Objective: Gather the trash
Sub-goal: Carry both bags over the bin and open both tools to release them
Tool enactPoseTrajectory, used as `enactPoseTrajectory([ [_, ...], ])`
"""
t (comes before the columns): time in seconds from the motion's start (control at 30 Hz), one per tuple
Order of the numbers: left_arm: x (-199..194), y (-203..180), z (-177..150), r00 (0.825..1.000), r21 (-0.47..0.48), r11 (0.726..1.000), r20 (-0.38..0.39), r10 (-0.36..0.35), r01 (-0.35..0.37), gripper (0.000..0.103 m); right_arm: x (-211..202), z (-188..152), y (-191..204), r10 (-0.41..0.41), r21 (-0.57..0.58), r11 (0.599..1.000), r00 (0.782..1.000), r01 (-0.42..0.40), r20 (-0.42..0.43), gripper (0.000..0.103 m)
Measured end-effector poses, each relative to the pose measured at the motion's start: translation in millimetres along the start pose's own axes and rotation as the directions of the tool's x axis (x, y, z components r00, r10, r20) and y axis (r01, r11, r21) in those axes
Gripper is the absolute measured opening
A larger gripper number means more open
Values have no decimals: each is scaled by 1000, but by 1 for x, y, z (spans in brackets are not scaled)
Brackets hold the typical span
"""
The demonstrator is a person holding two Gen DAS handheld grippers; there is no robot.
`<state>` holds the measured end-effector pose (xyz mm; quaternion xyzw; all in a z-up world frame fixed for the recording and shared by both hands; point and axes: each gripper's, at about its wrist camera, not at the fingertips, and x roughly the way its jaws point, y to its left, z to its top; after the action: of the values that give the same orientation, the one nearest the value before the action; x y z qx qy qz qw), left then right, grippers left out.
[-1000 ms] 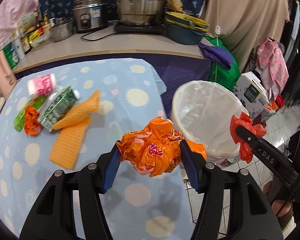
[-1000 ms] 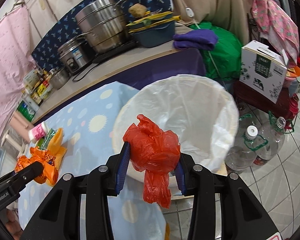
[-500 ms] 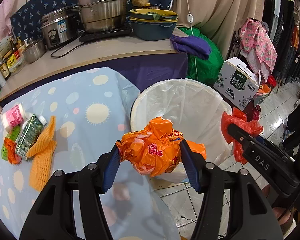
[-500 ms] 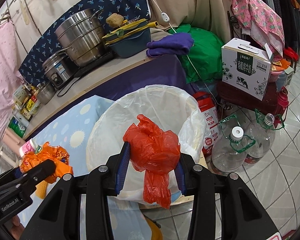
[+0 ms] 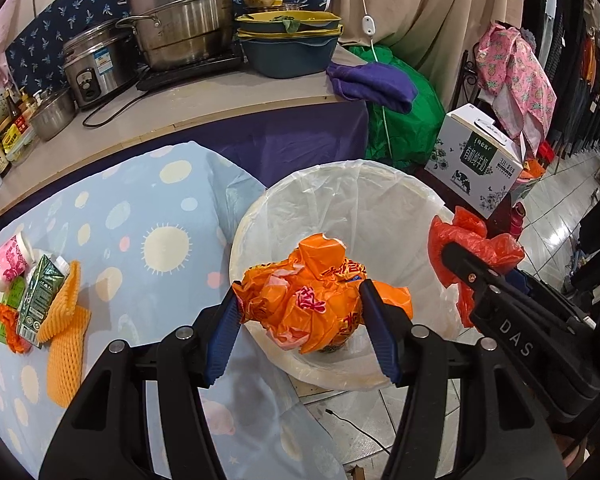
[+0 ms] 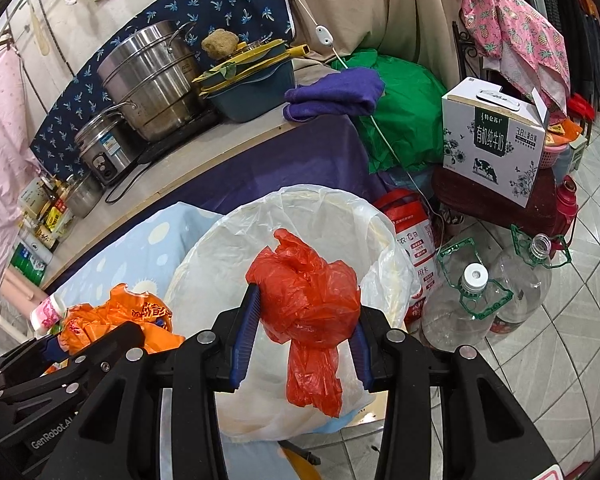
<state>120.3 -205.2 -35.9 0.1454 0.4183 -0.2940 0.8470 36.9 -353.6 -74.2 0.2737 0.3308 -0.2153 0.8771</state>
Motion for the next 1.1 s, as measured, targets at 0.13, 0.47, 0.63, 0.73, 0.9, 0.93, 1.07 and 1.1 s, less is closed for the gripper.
enactPoseTrajectory([
  [0.13, 8, -1, 4, 1000, 0, 1000, -9, 6, -6, 56, 7, 2, 0, -7, -1, 1000, 1000, 7, -6, 40],
  [0.47, 19, -3, 10, 1000, 11, 1000, -14, 18, -18, 59, 15, 7, 1, -23, 5, 1000, 1000, 23, -4, 43],
  [0.63, 20, -3, 11, 999, 9, 999, -9, 38, -38, 68, 15, 9, 2, -29, 9, 1000, 1000, 29, 5, 47],
  [0.73, 19, 0, 12, 999, 2, 999, -7, 43, -43, 73, 13, 10, 0, -29, 18, 999, 1000, 29, 12, 50],
  [0.9, 17, 2, 12, 999, -2, 999, -4, 44, -44, 74, 9, 12, 3, -35, 12, 999, 999, 34, 25, 52],
  [0.93, 17, 2, 12, 999, -4, 999, -4, 43, -43, 74, 9, 12, 3, -35, 12, 999, 999, 35, 27, 52],
  [1.07, 14, 3, 12, 999, -9, 999, 1, 41, -41, 75, 6, 12, 4, -36, 8, 999, 999, 36, 31, 52],
  [1.1, 13, 4, 11, 999, -10, 999, 2, 41, -41, 75, 5, 12, 5, -35, 7, 999, 999, 35, 31, 52],
])
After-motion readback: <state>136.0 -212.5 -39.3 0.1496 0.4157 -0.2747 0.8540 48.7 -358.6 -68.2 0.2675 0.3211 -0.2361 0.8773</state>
